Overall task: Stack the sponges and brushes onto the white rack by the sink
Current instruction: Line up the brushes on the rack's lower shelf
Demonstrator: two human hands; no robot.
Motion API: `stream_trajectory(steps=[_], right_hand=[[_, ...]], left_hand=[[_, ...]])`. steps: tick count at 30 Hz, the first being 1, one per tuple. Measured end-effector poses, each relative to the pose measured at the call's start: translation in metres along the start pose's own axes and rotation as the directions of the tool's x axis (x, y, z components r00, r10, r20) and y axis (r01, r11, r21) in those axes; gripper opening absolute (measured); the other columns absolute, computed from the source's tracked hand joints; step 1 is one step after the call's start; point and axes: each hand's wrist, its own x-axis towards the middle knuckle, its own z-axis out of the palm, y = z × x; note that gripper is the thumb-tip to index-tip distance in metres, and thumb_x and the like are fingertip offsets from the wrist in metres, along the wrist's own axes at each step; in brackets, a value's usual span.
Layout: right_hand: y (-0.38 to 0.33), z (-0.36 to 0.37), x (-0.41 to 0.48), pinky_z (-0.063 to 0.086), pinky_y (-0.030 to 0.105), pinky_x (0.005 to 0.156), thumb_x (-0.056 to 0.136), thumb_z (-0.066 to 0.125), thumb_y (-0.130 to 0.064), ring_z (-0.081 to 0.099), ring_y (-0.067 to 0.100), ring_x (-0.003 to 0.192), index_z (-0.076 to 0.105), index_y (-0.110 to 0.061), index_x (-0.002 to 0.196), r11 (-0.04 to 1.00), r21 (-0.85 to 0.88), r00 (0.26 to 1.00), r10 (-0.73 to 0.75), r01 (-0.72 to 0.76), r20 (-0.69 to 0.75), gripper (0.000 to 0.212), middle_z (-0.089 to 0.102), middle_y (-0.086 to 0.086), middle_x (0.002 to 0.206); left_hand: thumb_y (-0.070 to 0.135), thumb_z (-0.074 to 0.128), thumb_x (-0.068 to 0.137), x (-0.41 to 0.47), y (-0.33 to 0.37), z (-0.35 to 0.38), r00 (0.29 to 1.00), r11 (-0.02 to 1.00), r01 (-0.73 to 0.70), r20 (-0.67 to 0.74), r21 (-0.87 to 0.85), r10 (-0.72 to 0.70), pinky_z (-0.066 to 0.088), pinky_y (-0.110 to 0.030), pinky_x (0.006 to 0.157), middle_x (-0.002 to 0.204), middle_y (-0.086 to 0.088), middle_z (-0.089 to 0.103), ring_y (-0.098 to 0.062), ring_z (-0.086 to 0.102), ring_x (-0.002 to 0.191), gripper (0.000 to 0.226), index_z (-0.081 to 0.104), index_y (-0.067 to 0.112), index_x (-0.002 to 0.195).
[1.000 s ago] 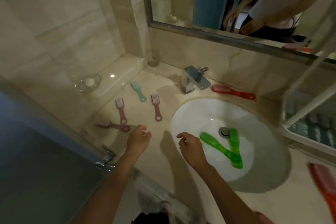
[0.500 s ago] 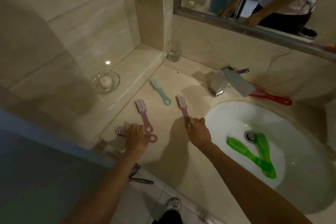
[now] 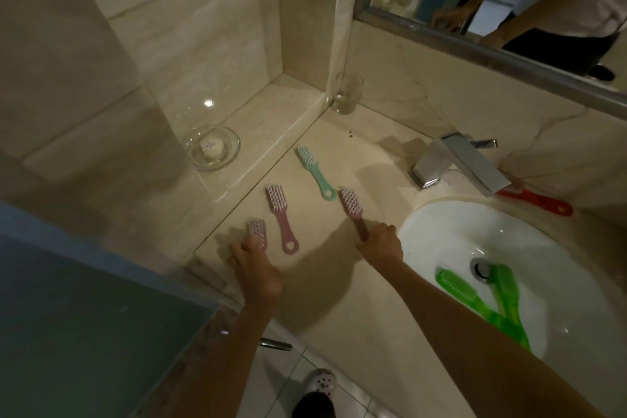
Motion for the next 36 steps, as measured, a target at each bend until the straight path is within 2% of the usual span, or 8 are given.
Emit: stream_trajectory(steps=[3,9,14,19,22,26,31,36], right_hand=[[0.003,-0.002,-0.001,0.048,0.034,0.088,0.083,0.064,-0.018,0.059,0.032,0.11,0.051,0.001,0.12,1.0,0.005,1.0,0.019,-0.019,0.024,0.043,0.059,0.015,0.119],[0.02,-0.006,-0.016,0.049,0.035,0.084,0.089,0.053,-0.018,0.06,0.031,0.105,0.055,-0.005,0.11,0.999,-0.048,1.0,0.005,-0.006,-0.014,0.025,0.062,0.014,0.113],[0.048,-0.032,-0.032,0.042,0.03,0.073,0.083,0.054,-0.011,0.06,0.032,0.092,0.06,-0.006,0.094,0.99,0.138,0.996,-0.033,0.044,-0.082,0.013,0.066,0.014,0.101],[0.098,-0.083,-0.057,0.043,0.022,0.045,0.08,0.059,-0.003,0.056,0.014,0.047,0.051,-0.012,0.076,0.862,0.506,0.983,0.108,-0.017,-0.152,0.012,0.066,0.009,0.072],[0.147,-0.118,-0.081,0.035,0.011,0.033,0.08,0.061,0.002,0.051,-0.001,0.031,0.051,-0.01,0.071,0.735,0.678,0.955,0.208,-0.01,-0.211,0.018,0.06,0.009,0.062],[0.229,-0.15,-0.117,0.034,0.016,0.034,0.083,0.061,-0.002,0.049,0.011,0.038,0.053,-0.011,0.065,0.661,0.75,0.874,0.369,-0.007,-0.317,0.022,0.061,0.009,0.058],[0.321,-0.162,-0.147,0.031,0.013,0.03,0.085,0.056,0.002,0.052,0.011,0.041,0.054,-0.006,0.069,0.492,0.867,0.733,0.56,0.082,-0.387,0.018,0.061,0.011,0.06],[0.393,-0.17,-0.157,0.043,0.015,0.045,0.085,0.056,0.004,0.061,0.027,0.059,0.057,0.001,0.073,0.478,0.866,0.694,0.573,0.149,-0.436,0.012,0.064,0.018,0.066]], left_hand=[[-0.013,0.055,0.079,-0.006,-0.002,-0.002,0.997,0.989,0.066,-0.02,-0.135,-0.07,0.044,-0.039,0.094,0.13,-0.027,0.037,-0.036,0.037,0.121,0.045,0.044,-0.007,0.122],[-0.007,0.046,0.088,-0.009,-0.004,-0.009,0.995,0.976,0.096,0.033,-0.197,-0.091,0.052,-0.043,0.091,0.125,-0.024,0.046,-0.036,0.052,0.114,0.04,0.042,-0.006,0.128],[-0.007,0.045,0.089,-0.012,0.033,-0.021,0.999,0.953,-0.042,-0.04,-0.3,0.031,0.045,-0.031,0.076,0.113,-0.022,0.055,-0.032,0.056,0.1,0.03,0.052,-0.011,0.118],[0.001,0.051,0.087,-0.031,0.114,-0.001,0.967,0.89,-0.164,0.108,-0.425,0.23,0.052,-0.042,0.076,0.1,-0.024,0.064,-0.037,0.064,0.09,0.018,0.056,-0.002,0.103],[0.007,0.05,0.087,-0.07,0.169,0.02,0.899,0.868,-0.188,0.277,-0.459,0.341,0.053,-0.043,0.071,0.089,-0.019,0.063,-0.035,0.065,0.077,0.004,0.049,0.009,0.09],[0.007,0.047,0.087,-0.134,0.228,0.054,0.74,0.848,-0.266,0.467,-0.459,0.484,0.044,-0.028,0.05,0.077,-0.011,0.056,-0.024,0.054,0.053,0.005,0.047,0.008,0.082],[0.013,0.049,0.089,-0.222,0.283,0.092,0.565,0.805,-0.39,0.574,-0.447,0.593,0.053,-0.038,0.063,0.083,-0.009,0.059,-0.029,0.061,0.069,0.006,0.05,0.01,0.084],[0.016,0.05,0.087,-0.302,0.324,0.127,0.475,0.783,-0.436,0.626,-0.444,0.619,0.051,-0.04,0.063,0.064,-0.003,0.049,-0.03,0.056,0.066,0.028,0.039,0.02,0.062]])
